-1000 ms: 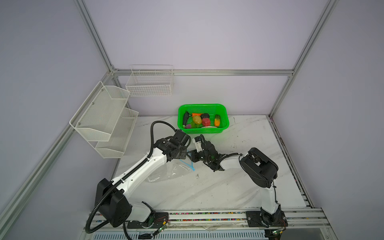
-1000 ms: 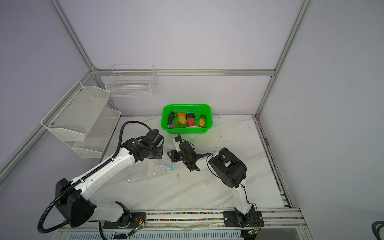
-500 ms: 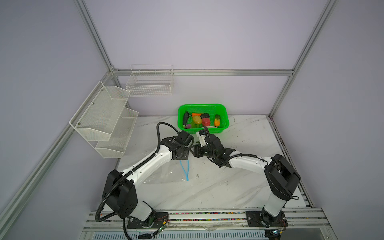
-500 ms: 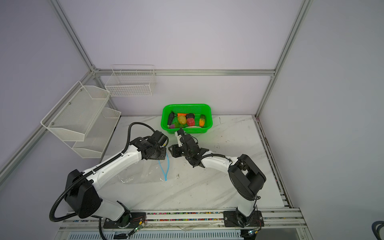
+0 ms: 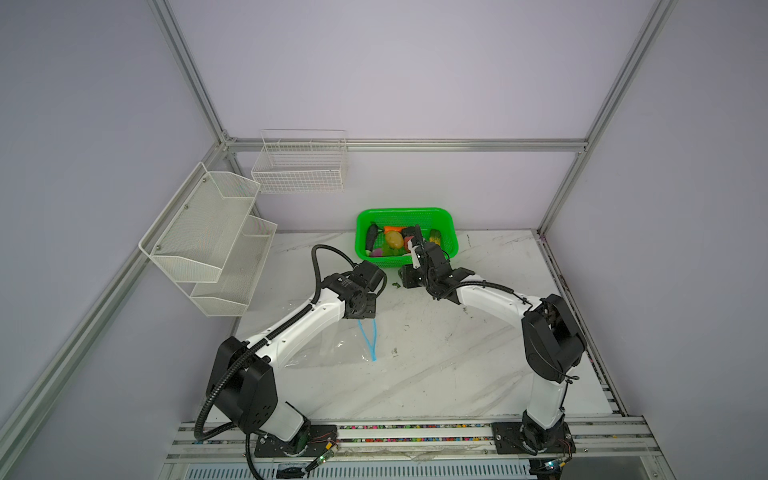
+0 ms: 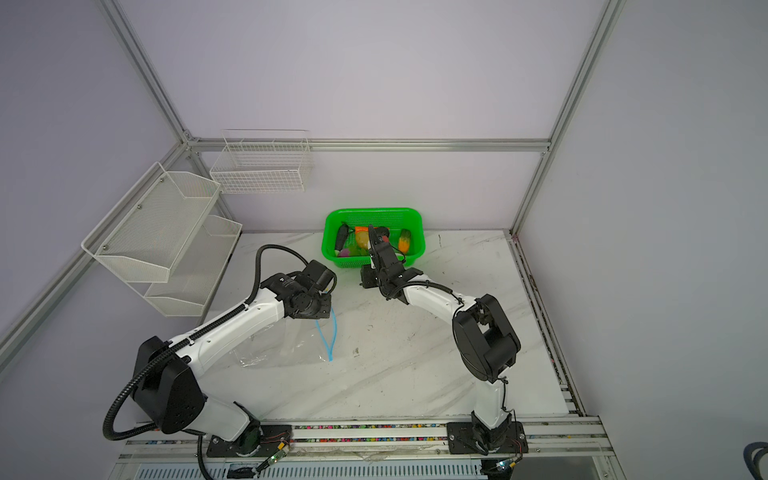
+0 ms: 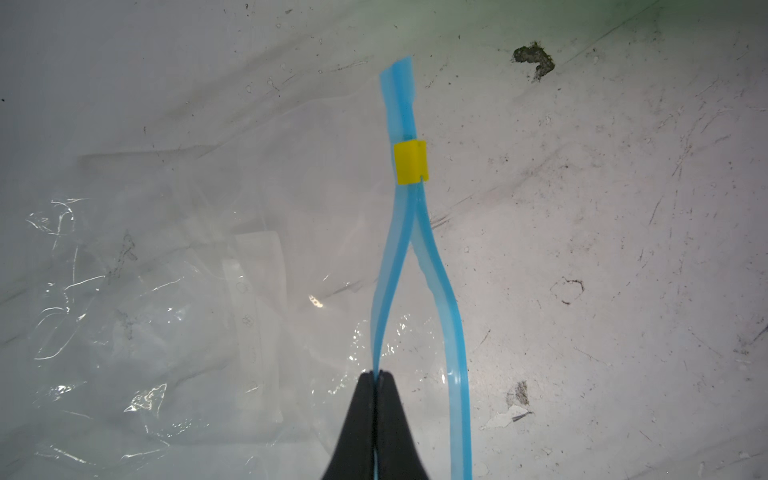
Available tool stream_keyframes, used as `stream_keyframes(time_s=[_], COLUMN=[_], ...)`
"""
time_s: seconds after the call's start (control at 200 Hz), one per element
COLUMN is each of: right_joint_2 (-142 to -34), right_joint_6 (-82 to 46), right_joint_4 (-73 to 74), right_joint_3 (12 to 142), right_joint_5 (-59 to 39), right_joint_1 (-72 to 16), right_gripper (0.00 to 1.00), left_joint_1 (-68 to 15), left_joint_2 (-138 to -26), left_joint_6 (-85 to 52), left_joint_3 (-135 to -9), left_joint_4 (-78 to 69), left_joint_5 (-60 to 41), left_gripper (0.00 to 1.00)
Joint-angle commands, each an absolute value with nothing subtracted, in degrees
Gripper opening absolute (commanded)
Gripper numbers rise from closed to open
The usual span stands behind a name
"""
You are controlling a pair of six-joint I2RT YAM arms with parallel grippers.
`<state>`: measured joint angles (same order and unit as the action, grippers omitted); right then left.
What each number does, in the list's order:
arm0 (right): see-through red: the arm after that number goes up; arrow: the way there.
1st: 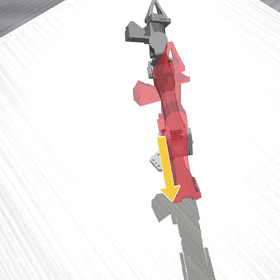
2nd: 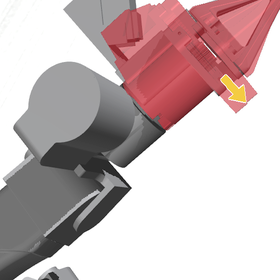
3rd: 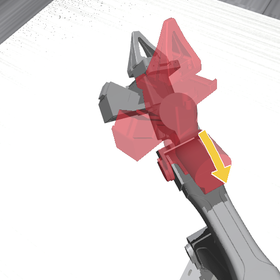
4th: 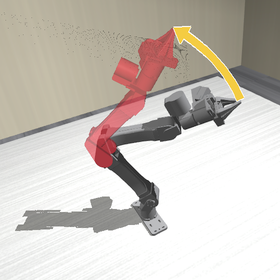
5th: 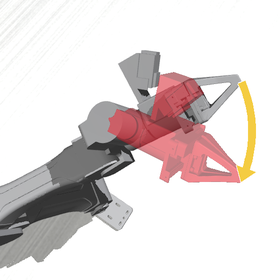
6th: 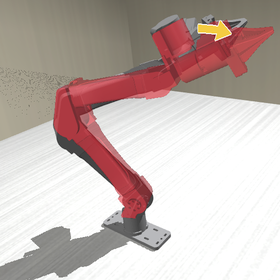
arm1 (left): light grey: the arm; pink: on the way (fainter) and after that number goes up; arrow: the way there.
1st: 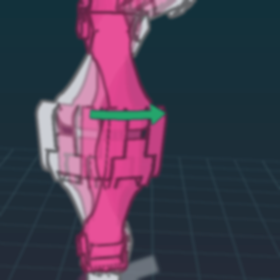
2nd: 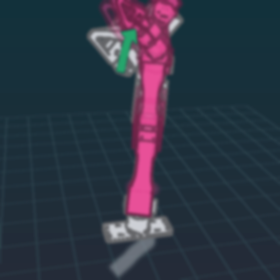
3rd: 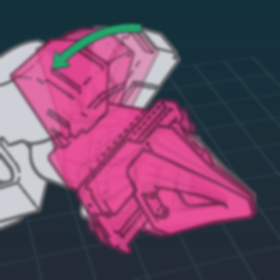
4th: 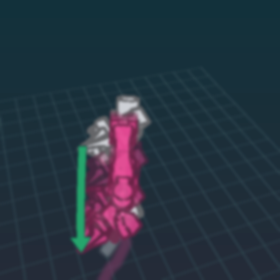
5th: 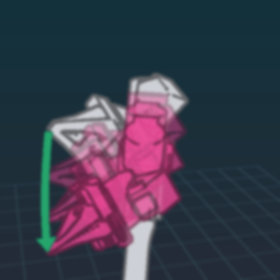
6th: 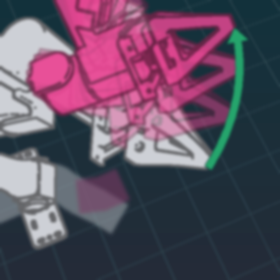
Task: Place the food in the zip-top bag and seal the zipper
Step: 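Release the zipper with the right gripper and move it toward the green basket, then lower the right gripper into the basket and grasp the red pepper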
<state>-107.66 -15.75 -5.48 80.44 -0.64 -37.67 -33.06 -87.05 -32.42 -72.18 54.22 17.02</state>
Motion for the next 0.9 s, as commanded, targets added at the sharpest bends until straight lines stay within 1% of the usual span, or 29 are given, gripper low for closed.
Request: stream_keyframes(time_s=[0.0, 0.165, 0.32, 0.575, 0.675, 0.76, 0.895], right_joint_2=[-108.2, -109.2, -114.1, -120.0, -123.4, -127.8, -138.1], right_joint_6=[-13.8, -11.6, -10.7, -8.4, -7.2, -5.5, -3.9], right_joint_4=[-9.4, -10.9, -11.3, -14.2, -17.3, -20.9, -30.3], right_joint_3=[82.8, 85.8, 91.8, 100.9, 106.3, 111.9, 126.3], right_joint_5=[2.3, 3.9, 4.4, 4.8, 4.8, 3.7, 3.2], right_joint_1=[-36.7, -34.3, -33.1, -31.0, -30.1, -29.5, -28.1], right_gripper=[0.47, 0.47, 0.47, 0.47, 0.48, 0.51, 0.51], left_joint_1=[-32.8, -32.7, -31.8, -31.6, -31.5, -31.3, -30.9], left_joint_2=[-87.7, -88.9, -89.1, -90.4, -90.6, -90.5, -90.8], left_joint_6=[-34.0, -34.0, -33.2, -32.2, -31.8, -31.5, -31.2], left_joint_3=[-74.6, -75.1, -75.1, -75.7, -76.1, -76.1, -75.9], left_joint_4=[53.4, 53.9, 53.6, 52.1, 51.9, 51.6, 51.4], left_joint_5=[18.2, 19.1, 20.2, 17.8, 17.7, 17.8, 17.5], left_gripper=[0.00, 0.00, 0.00, 0.00, 0.00, 0.00, 0.00])
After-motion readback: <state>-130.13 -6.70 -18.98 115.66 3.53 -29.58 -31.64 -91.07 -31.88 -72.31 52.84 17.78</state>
